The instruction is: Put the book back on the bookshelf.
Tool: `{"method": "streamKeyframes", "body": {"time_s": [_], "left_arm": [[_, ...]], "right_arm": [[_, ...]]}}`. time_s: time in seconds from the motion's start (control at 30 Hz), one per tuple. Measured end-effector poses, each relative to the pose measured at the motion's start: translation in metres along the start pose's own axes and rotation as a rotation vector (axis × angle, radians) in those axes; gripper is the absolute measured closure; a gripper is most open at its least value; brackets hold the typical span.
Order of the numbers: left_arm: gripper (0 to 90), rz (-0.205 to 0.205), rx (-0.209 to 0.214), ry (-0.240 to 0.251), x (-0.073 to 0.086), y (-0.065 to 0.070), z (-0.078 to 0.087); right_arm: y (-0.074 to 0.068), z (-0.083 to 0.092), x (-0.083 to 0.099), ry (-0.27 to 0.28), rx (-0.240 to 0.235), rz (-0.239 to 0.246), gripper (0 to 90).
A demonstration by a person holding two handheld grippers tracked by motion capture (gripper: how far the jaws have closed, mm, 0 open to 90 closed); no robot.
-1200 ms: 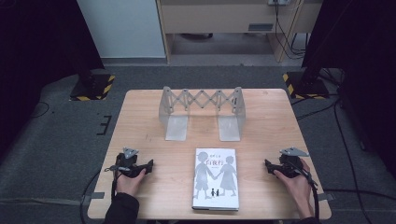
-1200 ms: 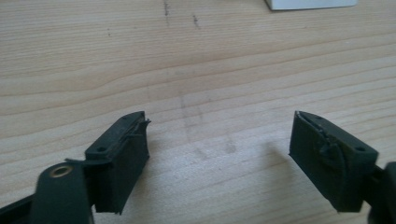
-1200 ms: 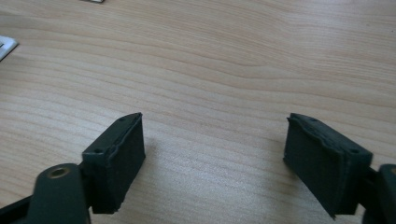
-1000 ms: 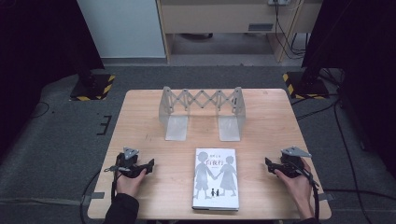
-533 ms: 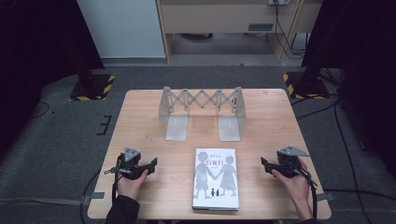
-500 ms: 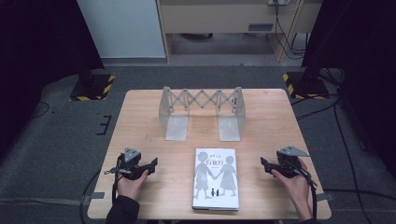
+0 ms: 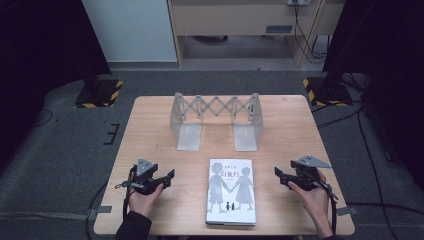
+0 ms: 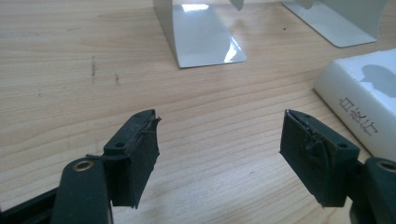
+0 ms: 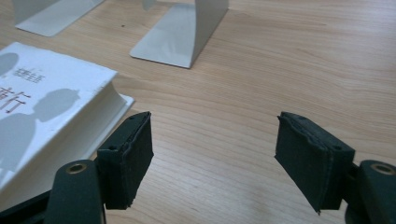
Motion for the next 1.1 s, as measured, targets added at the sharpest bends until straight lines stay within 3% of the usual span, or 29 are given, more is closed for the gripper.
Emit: {"method": "streamKeyframes", "body": {"time_s": [0.5, 0.67, 0.87, 1.1], "left_arm": [[25.1, -0.033, 0.051, 0.018, -0.006, 0.025, -0.001], [22.8, -0.042, 0.070, 0.022, -0.007, 0.032, -0.002], [21.2, -0.055, 0.108, 0.025, -0.008, 0.044, -0.004], [18.4, -0.074, 0.120, 0.031, -0.009, 0.052, -0.006]], "right_arm": [[-0.024, -0.001, -0.007, 0.024, -0.071, 0.009, 27.7], [-0.035, -0.002, -0.009, 0.032, -0.104, -0.010, 26.9], [-0.042, -0.003, -0.012, 0.049, -0.124, -0.006, 26.4], [-0.050, -0.004, -0.014, 0.069, -0.138, 0.003, 25.2]]}}
Point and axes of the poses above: each handheld gripper's, and its own axes: z roughly backward along the jaws, x roughly out of its underside, y roughly to its right, the point moved 8 cm from there along -z, roughly forward along the jaws, and after that the axes turned 1 degree about x, right-handed, at the moved point
